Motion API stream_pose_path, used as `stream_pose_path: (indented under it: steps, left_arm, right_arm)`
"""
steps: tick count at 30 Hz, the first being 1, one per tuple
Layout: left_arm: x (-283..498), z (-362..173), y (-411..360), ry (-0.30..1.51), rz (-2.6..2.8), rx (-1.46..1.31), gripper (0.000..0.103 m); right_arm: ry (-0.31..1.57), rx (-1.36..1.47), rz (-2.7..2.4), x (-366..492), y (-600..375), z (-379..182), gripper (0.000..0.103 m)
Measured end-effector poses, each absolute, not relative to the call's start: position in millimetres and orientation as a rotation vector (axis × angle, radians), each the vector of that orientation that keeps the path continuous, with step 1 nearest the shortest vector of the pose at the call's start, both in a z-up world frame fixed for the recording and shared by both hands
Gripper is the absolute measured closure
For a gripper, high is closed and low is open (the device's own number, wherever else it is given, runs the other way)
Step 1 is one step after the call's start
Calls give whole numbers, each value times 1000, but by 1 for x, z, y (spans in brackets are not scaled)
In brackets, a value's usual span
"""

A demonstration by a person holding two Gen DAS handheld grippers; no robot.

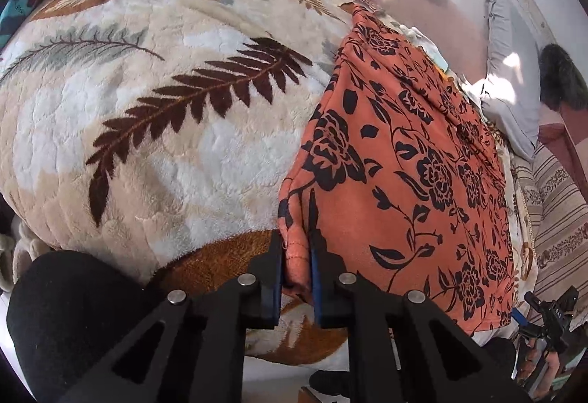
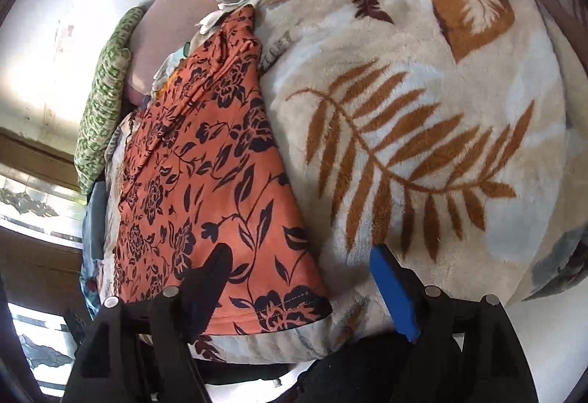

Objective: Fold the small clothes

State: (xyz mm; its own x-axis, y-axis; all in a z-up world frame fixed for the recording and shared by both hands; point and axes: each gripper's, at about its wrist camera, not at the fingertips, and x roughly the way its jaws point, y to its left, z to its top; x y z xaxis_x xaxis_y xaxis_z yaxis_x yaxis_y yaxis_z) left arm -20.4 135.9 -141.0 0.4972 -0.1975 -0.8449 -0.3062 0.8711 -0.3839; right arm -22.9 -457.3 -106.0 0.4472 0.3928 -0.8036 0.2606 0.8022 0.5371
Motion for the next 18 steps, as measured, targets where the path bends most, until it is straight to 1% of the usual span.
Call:
stream_pose_path:
  steps: [1, 2, 3, 4, 6, 7, 8, 9, 10, 11, 13, 15, 16, 18]
  left_arm:
    - [-20, -140, 135, 1057, 73, -524, 83]
    - [-20, -140, 134, 1051, 71, -522, 74]
    - [-19, -140, 134, 1050, 65, -528, 68]
    - [-18, -139, 133, 1050, 54, -534, 60]
    - [-17, -138, 130, 1048, 45, -530, 55]
    - [-16, -137, 128, 1048, 47, -519, 55]
    - [-17, -136, 128, 1043, 49, -508, 55]
    - [-18, -135, 128, 1037, 49, -497, 60]
    - [-17, -135, 126, 1037, 51, -474, 88]
    - [-15, -137, 125, 1060, 57, -446, 95]
    - [-13, -141, 128, 1071, 58, -464, 95]
    - [-14, -140, 130, 1070, 52, -465, 95]
    - [-14, -140, 131, 1072, 49, -465, 95]
    - [-12, -141, 130, 1086, 43, -467, 93]
  right_arm:
    - [1124, 654, 112, -20, -453, -104, 23]
    - [1127, 636, 123, -17, -451, -105, 23]
    - [1146, 621, 131, -13, -447, -108, 23]
    - [1183, 618, 142, -10, -443, -115, 26]
    - [1217, 626, 175, -7, -436, -124, 37]
    - [1218, 621, 183, -8, -433, -122, 50]
    - [1217, 639, 220, -10, -429, -119, 82]
    - [1218, 655, 251, -12, -426, -117, 85]
    - [1214, 628, 248, -14, -422, -113, 85]
    - [1216, 591, 213, -14, -422, -114, 85]
    - [1250, 578, 93, -11, -432, -128, 80]
    - [1249, 692, 156, -12, -438, -133, 75]
    - [1254, 690, 194, -13, -435, -132, 71]
    - [1278, 653, 222, -13, -428, -134, 71]
